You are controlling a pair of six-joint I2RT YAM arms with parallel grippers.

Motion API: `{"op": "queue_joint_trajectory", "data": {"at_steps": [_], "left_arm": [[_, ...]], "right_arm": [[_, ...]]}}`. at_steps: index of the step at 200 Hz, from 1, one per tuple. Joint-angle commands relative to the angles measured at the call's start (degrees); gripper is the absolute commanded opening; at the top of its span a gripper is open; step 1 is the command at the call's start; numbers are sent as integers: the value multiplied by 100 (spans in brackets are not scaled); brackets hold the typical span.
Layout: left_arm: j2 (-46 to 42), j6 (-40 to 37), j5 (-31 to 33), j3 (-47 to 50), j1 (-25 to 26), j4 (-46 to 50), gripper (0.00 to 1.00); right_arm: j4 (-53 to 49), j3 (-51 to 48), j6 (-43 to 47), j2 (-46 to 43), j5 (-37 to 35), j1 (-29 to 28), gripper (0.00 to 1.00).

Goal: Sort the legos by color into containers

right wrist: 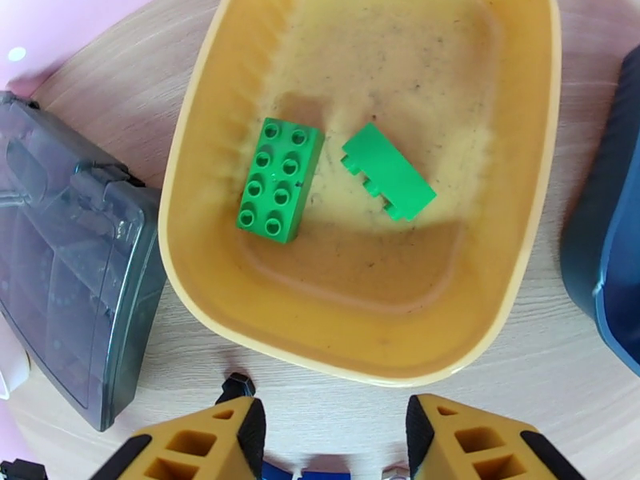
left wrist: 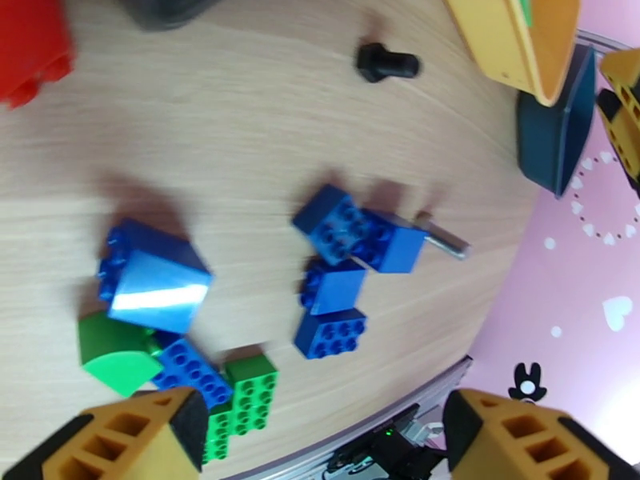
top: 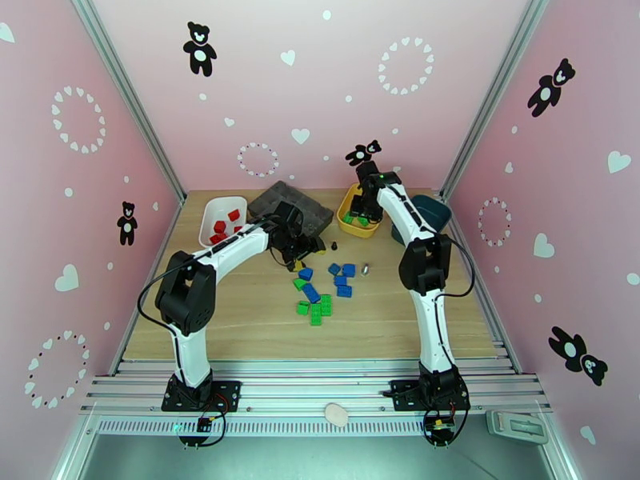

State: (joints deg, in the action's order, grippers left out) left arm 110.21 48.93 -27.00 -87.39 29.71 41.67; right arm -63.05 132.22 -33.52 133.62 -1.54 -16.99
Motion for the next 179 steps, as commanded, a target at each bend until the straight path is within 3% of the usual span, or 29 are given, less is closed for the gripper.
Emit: {"op": "queue_joint_trajectory", "data": {"at_steps": [1, 81, 179], "left_arm": [[-332, -168, 608, 11, -14, 490, 82], [-1170, 55, 1493, 1223, -316, 552, 81], [-1575, 234, 1647, 2022, -470, 329, 81]], "right_arm": [[47, -443, 212, -673, 93, -287, 51], [462, -3287, 60, -2185, 19, -1727, 51], [1035, -5698, -619, -3209, 91, -3146, 55]]}}
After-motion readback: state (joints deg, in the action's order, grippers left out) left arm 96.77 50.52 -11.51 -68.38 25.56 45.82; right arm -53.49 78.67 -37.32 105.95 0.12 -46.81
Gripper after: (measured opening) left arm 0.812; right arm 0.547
